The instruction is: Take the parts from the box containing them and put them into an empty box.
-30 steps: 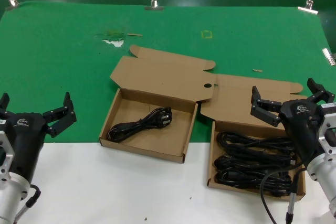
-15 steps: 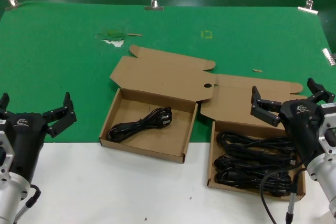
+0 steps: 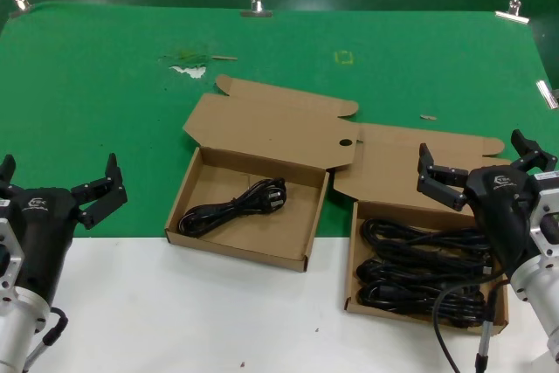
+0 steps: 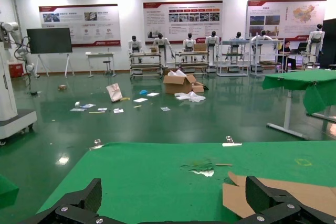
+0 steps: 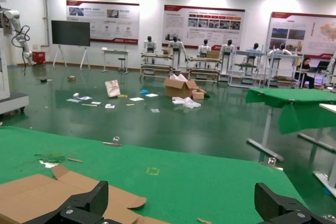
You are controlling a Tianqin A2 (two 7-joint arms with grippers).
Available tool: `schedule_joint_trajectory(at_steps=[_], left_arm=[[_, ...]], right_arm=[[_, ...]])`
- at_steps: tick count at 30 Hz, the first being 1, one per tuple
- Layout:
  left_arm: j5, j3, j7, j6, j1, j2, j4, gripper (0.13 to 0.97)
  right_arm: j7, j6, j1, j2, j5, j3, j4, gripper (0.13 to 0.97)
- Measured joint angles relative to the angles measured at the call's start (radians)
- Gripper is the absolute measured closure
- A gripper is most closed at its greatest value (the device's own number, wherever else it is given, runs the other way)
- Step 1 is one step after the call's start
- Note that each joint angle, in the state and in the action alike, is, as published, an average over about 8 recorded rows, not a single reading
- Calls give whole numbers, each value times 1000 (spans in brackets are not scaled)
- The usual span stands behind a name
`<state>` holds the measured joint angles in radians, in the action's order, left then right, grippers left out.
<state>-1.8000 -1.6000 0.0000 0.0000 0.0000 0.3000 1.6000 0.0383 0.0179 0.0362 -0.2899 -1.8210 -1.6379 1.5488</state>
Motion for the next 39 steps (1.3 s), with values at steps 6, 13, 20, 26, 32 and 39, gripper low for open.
schedule_joint_trajectory(at_steps=[6,13,20,26,32,39], left_arm=[[0,0,0,0,0,0,0,132],[0,0,0,0,0,0,0,132],[0,0,0,0,0,0,0,132],[0,0,0,0,0,0,0,132],[0,0,0,0,0,0,0,132],[0,0,0,0,0,0,0,132]], right_arm=[[0,0,0,0,0,0,0,129],[0,0,0,0,0,0,0,129],[0,0,0,0,0,0,0,129],[0,0,0,0,0,0,0,129],[0,0,0,0,0,0,0,129],[0,0,0,0,0,0,0,129]])
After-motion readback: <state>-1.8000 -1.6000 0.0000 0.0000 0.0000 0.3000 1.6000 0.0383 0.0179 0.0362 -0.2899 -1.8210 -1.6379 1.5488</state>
